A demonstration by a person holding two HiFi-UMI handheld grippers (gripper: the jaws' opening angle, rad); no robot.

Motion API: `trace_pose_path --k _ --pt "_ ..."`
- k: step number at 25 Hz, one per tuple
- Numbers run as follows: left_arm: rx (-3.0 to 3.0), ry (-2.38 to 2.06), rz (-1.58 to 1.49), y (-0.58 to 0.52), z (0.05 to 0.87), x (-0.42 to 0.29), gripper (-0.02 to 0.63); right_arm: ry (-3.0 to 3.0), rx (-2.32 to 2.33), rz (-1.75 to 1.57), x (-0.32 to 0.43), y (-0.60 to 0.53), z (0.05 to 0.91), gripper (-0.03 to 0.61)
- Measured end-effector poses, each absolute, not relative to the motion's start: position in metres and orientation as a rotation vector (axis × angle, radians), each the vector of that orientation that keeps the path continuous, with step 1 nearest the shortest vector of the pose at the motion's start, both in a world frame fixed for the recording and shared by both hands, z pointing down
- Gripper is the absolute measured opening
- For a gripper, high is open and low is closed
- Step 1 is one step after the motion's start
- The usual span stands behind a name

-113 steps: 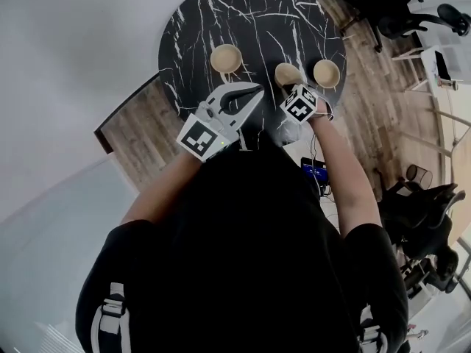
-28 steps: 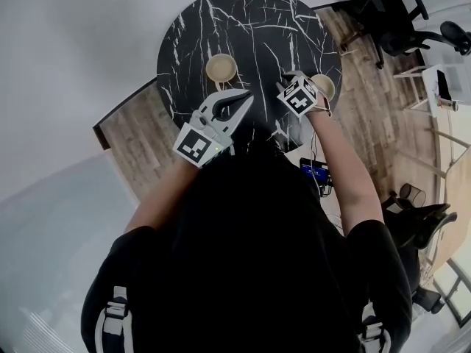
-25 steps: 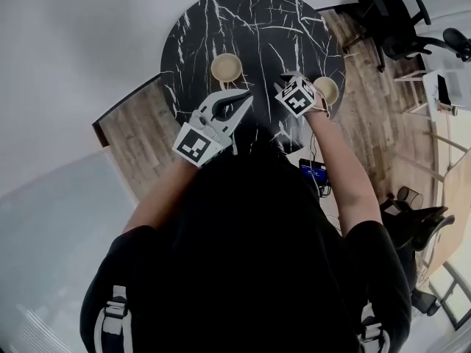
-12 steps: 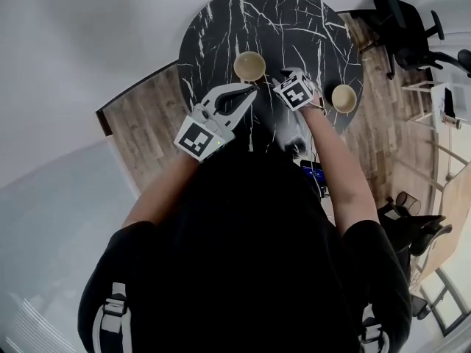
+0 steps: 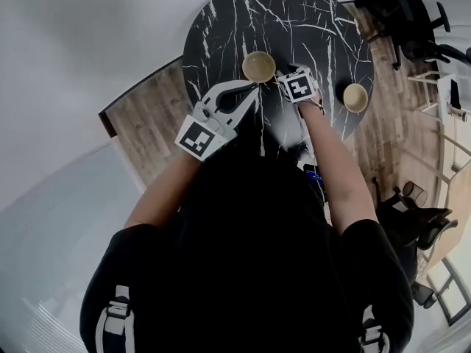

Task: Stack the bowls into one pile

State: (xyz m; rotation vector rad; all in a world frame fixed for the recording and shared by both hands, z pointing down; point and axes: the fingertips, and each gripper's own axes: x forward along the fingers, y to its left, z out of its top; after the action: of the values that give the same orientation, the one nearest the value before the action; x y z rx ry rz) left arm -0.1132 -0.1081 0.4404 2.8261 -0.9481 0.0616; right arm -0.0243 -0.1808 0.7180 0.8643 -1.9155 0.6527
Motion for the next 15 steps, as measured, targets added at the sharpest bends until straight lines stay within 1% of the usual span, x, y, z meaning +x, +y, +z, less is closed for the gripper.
trace_pose_path --k 15 --pt "2.821 -0.908 0.076 -0.122 0.45 -0.133 0.005 -1.841 0.981 0.89 -0.04 -0.189 0.757 0.135"
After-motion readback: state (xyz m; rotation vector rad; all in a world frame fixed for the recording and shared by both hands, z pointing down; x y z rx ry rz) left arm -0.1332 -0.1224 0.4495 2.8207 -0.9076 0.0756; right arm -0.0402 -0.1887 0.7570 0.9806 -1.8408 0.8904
